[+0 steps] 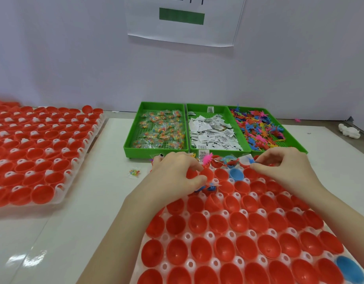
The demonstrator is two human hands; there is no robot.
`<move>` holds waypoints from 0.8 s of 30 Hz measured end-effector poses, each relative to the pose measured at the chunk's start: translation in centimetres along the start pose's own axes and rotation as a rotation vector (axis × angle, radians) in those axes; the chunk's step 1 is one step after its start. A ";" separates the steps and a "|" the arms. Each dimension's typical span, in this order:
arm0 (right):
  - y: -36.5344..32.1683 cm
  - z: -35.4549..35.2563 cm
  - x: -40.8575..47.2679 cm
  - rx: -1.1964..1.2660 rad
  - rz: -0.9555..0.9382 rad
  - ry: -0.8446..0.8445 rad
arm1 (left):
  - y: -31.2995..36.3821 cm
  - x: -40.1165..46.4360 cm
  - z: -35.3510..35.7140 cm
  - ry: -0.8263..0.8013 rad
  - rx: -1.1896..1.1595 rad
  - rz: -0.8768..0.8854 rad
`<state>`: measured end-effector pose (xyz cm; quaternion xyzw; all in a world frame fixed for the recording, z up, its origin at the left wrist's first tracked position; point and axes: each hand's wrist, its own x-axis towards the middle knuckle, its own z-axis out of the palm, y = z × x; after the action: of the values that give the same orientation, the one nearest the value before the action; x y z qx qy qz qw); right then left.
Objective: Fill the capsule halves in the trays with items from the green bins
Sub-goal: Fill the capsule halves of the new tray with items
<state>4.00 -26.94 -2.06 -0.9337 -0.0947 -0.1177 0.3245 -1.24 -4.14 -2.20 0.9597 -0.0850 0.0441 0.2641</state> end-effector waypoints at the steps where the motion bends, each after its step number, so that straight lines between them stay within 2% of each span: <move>1: 0.0 -0.2 -0.1 0.012 -0.023 0.018 | 0.0 0.0 0.0 0.006 -0.005 0.002; 4: -0.3 -0.8 0.3 -0.052 -0.114 0.064 | -0.2 0.0 -0.1 0.023 -0.010 0.006; 7: -0.5 -0.9 1.3 -0.199 -0.184 0.005 | -0.3 0.0 0.0 0.040 -0.006 0.008; 11: -1.0 -0.4 2.2 -0.185 -0.157 -0.061 | -0.3 0.0 0.0 0.042 -0.018 0.005; 19: -1.8 0.1 3.4 -0.104 -0.118 -0.011 | -0.5 0.0 -0.2 0.083 -0.038 0.005; 24: -1.8 0.2 3.8 -0.167 -0.098 -0.082 | -0.5 -0.1 -0.2 0.096 -0.059 0.000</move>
<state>7.18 -25.09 -0.13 -0.9558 -0.1434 -0.1029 0.2351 -1.24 -3.58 -2.27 0.9484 -0.0735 0.0874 0.2958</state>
